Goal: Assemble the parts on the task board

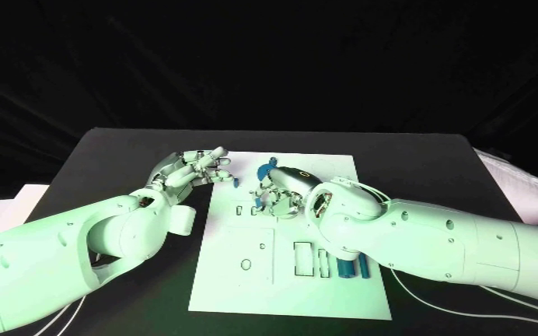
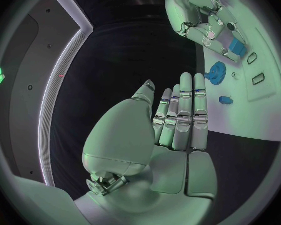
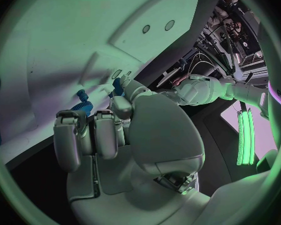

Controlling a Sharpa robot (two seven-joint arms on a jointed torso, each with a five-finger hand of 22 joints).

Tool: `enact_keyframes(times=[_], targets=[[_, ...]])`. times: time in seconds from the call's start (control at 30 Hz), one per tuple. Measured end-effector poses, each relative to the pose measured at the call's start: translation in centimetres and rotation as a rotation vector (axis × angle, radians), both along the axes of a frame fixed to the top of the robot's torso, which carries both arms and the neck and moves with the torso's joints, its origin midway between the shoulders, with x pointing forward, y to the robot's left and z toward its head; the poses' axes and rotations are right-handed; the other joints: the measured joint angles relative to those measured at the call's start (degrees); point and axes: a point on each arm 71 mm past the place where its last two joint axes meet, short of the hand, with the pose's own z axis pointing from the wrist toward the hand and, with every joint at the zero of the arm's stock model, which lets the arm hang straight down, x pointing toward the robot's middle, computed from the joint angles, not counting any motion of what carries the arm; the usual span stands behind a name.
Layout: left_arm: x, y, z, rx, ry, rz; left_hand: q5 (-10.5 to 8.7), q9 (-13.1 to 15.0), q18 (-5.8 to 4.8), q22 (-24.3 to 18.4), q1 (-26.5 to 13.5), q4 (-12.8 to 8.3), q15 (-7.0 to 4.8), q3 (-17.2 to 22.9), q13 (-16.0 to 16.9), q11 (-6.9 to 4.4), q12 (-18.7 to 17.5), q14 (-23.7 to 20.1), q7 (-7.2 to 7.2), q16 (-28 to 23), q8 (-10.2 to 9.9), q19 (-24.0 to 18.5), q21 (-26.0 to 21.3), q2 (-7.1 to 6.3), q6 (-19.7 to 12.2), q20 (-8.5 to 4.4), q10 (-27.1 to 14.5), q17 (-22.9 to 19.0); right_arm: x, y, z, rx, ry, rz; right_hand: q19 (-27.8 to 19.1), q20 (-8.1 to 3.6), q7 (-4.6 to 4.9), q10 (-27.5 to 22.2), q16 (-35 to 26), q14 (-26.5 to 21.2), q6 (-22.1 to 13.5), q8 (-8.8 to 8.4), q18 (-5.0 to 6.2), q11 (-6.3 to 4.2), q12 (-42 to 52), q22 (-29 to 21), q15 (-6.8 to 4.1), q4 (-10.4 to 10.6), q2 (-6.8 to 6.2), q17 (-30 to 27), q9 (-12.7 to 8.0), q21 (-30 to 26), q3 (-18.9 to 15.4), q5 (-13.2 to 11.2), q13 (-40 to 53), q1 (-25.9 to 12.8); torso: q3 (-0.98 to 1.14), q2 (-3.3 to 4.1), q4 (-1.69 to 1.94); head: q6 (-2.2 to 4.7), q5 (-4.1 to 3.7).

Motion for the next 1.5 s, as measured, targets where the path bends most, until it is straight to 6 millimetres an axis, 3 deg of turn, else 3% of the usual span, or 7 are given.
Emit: enact_keyframes(times=[0.57,0.9,1.2,1.3,1.5], targets=[[-0.13,-0.13,0.07,-0.008,0.002,-0.003,0.0,0.0,0.0,-0.01,0.0,0.0,0.0,0.0,-0.01,0.0,0.0,0.0,0.0,0.0,0.0,0.0,0.0,0.0,0.0,0.0,0.0,-0.01,-0.31,0.2,-0.5,-0.073,-0.002,0.014,0.0,0.0,0.01,0.01,0.0,0.0,0.01,0.01,0.0,0.01,0.0,-0.01,0.0,-0.01,-0.3,0.04,0.0,0.0,-0.02,0.0,0.22,-0.31,0.19,0.03,-0.12,-0.89,0.34],[-0.14,-0.13,0.08,-0.01,0.002,-0.005,0.0,0.0,0.0,-0.01,0.0,0.0,0.0,0.0,0.01,0.0,0.0,0.0,0.2,0.0,0.0,0.0,0.0,0.0,0.2,0.0,0.0,0.1,-0.18,0.03,-0.44,-0.099,-0.02,0.015,0.0,0.01,0.01,0.02,0.0,0.0,0.01,0.03,0.0,0.02,0.0,0.04,0.0,-0.03,-0.69,0.03,0.02,0.0,-0.05,-0.01,0.0,-1.31,0.19,0.04,-0.12,-1.19,0.31],[-0.17,-0.19,0.09,-0.012,0.003,-0.008,0.0,0.0,-0.01,-0.01,0.0,0.0,0.0,0.0,0.04,0.0,0.0,0.0,0.2,0.0,0.0,0.0,0.0,0.0,0.2,0.0,0.0,0.1,-0.03,0.11,-0.45,-0.115,-0.032,0.013,0.0,0.01,0.35,-2.05,0.0,0.0,-0.3,0.71,0.0,0.39,-4.1,0.03,0.0,0.34,-2.11,0.02,0.77,-0.3,-0.49,-0.01,-3.08,-3.04,0.16,0.05,-0.05,-1.36,0.29],[-0.18,-0.21,0.09,-0.012,0.003,-0.009,0.0,0.0,-0.01,-0.01,0.0,0.0,0.0,0.0,0.03,0.0,0.0,0.0,0.2,0.0,0.0,0.0,0.0,0.0,0.2,0.0,0.0,0.09,0.0,0.16,-0.52,-0.121,-0.033,0.012,0.0,0.01,0.88,-2.5,-0.32,0.0,-0.83,0.52,0.0,0.61,-5.24,0.03,0.0,0.72,-2.46,0.02,0.64,-0.49,-0.86,0.01,-3.97,-4.08,0.14,0.05,-0.07,-1.38,0.34],[-0.19,-0.23,0.08,-0.013,0.004,-0.011,0.0,0.0,0.0,-0.01,0.0,0.0,0.0,0.0,0.03,0.0,0.0,0.0,0.2,0.0,0.0,0.0,0.0,0.0,0.2,0.0,0.0,0.09,0.0,0.25,-0.51,-0.128,-0.037,0.014,-0.21,0.22,0.85,-2.94,-0.32,0.0,-1.38,0.02,0.0,0.74,-6.04,0.03,0.0,1.28,-3.49,0.02,0.18,-0.71,-1.44,1.0,-4.78,-5.09,0.14,0.05,-0.09,-1.5,0.38]])
